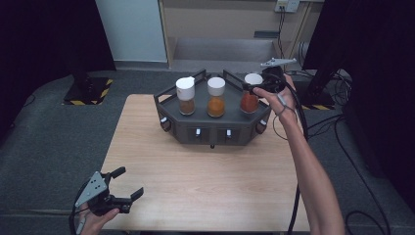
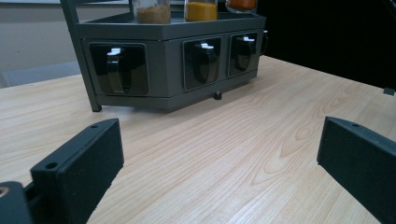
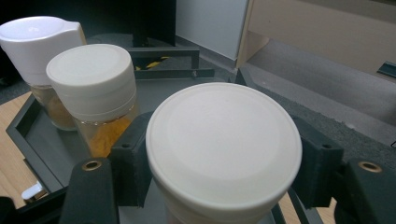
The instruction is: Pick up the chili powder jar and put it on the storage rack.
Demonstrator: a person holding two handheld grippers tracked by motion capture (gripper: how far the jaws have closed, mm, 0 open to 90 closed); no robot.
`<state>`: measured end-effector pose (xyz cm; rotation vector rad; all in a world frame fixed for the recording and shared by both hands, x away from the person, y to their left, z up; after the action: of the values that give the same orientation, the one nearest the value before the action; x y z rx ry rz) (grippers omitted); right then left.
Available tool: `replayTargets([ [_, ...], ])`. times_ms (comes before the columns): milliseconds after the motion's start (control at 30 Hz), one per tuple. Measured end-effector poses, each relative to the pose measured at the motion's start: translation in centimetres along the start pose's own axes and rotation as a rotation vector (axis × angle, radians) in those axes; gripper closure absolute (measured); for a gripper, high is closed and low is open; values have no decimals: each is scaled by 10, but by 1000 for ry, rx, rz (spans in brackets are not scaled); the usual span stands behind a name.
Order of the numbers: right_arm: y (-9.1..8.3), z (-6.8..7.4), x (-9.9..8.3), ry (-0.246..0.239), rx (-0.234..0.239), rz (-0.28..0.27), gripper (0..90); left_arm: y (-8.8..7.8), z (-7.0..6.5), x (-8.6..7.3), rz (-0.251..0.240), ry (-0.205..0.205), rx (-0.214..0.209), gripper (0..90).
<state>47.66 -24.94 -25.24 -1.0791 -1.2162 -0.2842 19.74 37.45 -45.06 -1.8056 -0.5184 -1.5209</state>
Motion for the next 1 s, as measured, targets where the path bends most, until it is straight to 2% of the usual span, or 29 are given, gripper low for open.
replayTargets([
  [133, 5, 0, -5, 9, 0, 5, 339, 0, 0, 0, 0, 0, -2, 0],
  [300, 9, 2, -5, -3, -4, 28, 339, 0, 0, 0, 1, 0, -2, 0],
  [567, 14, 0, -9, 16, 0, 35, 339, 1, 0, 0, 2, 1, -3, 0],
  [1000, 14, -1, -14, 37, 2, 20, 338, 1, 0, 0, 4, 3, -4, 0],
])
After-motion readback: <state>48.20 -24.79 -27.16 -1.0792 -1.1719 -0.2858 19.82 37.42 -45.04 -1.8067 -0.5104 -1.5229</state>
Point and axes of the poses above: each handheld gripper's, and its own axes: y roughly forward along the jaws, x roughly out of its top, z roughly to its left, the point moved 3 cm from there along y, roughly forward along the jaws, and after that the axes turned 3 degrees about z, right-handed, at the moved point
